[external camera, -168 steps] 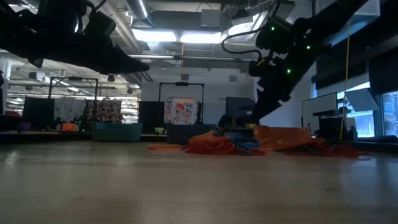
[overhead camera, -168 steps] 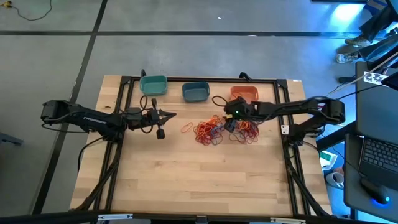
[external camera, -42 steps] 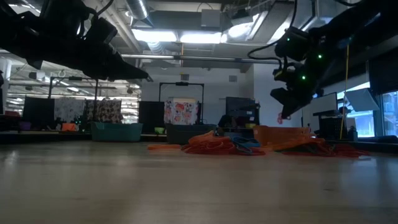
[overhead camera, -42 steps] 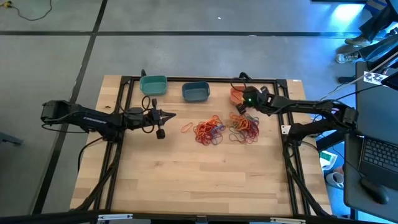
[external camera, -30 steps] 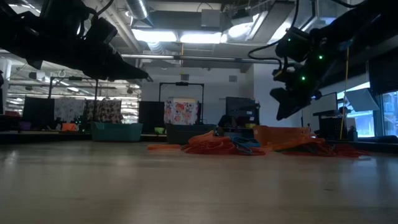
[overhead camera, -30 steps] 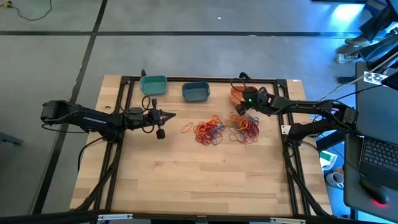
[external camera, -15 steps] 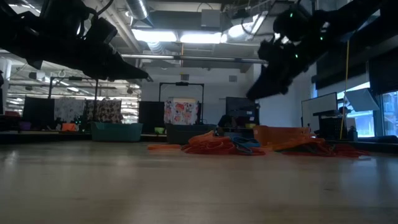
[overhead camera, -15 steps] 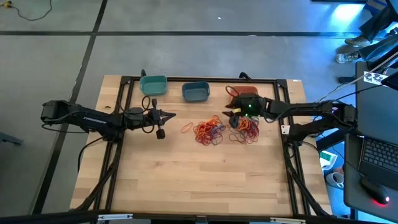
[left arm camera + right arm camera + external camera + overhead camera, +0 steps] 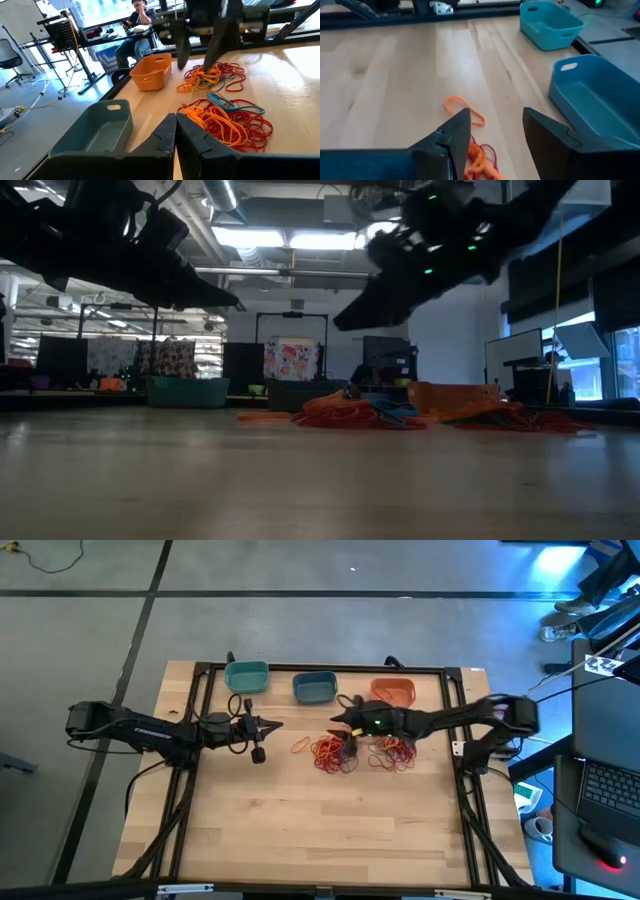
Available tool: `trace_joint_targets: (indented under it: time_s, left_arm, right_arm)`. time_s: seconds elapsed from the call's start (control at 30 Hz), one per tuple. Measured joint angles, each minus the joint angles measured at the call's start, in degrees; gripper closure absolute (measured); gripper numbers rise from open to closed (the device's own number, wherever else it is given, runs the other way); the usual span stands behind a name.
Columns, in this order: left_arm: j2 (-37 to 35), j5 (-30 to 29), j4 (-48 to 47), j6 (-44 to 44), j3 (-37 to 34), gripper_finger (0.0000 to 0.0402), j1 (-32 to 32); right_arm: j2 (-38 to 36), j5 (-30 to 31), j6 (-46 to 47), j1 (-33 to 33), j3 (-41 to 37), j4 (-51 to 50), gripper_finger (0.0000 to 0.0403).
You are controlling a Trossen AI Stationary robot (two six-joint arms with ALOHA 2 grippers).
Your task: Sort rubber bands into baskets
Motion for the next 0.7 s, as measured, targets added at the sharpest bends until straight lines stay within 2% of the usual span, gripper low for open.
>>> trace_joint_targets:
  time_s: [0.4,0.7]
  left_arm:
    - [0.0,0.0,-0.1,0.0,0.0,0.0396,0.0]
    - [0.0,0.0,0.0,0.0,0.0,0.0396,0.0]
  right_arm:
    - [22.1,-4.8,0.0,0.0,22.2,-15.8,0.0221]
    - [28.8,-4.3,-0.7,0.0,26.9,-17.8,0.0221]
